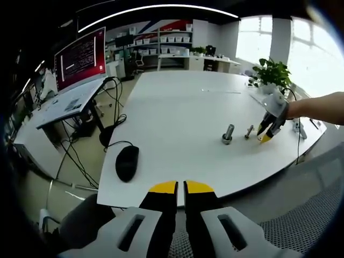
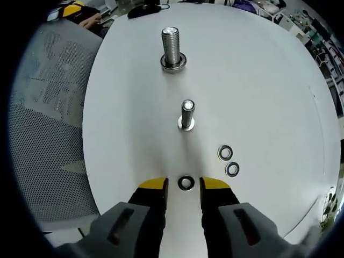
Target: Place the washer onto the threaded stud by aligning its center hole with the stud, sliding it down to the base, and recovering from edge contact or off-axis alignment until the washer reaches the visible bottom stop.
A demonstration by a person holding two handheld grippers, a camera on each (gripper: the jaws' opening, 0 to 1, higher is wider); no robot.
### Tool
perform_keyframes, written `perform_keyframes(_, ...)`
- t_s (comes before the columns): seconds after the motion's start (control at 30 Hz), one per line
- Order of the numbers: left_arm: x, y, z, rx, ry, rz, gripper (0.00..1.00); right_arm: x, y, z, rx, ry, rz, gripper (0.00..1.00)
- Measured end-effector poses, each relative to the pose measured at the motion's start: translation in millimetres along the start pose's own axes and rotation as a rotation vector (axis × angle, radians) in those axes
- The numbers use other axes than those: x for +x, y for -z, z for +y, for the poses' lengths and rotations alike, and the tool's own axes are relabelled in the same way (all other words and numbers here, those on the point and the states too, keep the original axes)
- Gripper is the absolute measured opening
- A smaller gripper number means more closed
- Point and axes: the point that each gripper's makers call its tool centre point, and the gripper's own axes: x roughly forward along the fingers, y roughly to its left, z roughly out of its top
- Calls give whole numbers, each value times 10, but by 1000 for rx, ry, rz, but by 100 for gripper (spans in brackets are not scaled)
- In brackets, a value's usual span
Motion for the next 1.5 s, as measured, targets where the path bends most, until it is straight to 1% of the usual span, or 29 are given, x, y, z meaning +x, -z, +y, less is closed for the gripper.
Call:
perform_keyframes(0.13,0,0,-1,1,0,1,2,1,6,-6,-14,-2,2,23)
perform_keyframes(0.37,-1,-1,1,0,-1,0,2,9,12,-15,-80,-6,72,21)
perform_keyframes(0.5,-2,0,1,0,-1,0,2,1,17,-16,-94,-6,79,18)
perform_keyframes(0.53,-2,0,1,0,-1,0,2,0,14,-25,-78,-2,80,18)
perform_keyframes(0.67,-6,-7,5,-6,-4,-6,2,3,6,-22,-78,10,95,16)
perform_keyframes(0.77,-4,-9,9,-10,-5,-8,2,7,-1,4,-114,19,119,16)
perform_keyframes(0.83,-3,-9,11,-10,-6,-8,2,15,6,-14,-127,28,140,16)
perform_keyframes(0.93,-3,-11,13,-11,-7,-9,2,10,8,-34,-90,28,150,15)
perform_keyframes(1.07,-5,-15,15,-14,-10,-12,2,5,7,-43,-74,14,144,15)
perform_keyframes(1.13,-8,-17,13,-15,-10,-13,2,5,-2,-43,-18,1,118,15)
perform_keyframes(1.17,-9,-19,12,-16,-9,-15,2,2,11,-43,40,-5,105,14)
perform_keyframes(1.2,-9,-19,12,-18,-9,-16,2,6,-2,-45,51,-8,92,14)
perform_keyframes(1.27,-8,-17,11,-17,-8,-13,2,6,-2,-50,9,-13,97,14)
perform_keyframes(1.5,-8,-17,13,-16,-9,-14,2,29,-25,-63,15,-13,121,14)
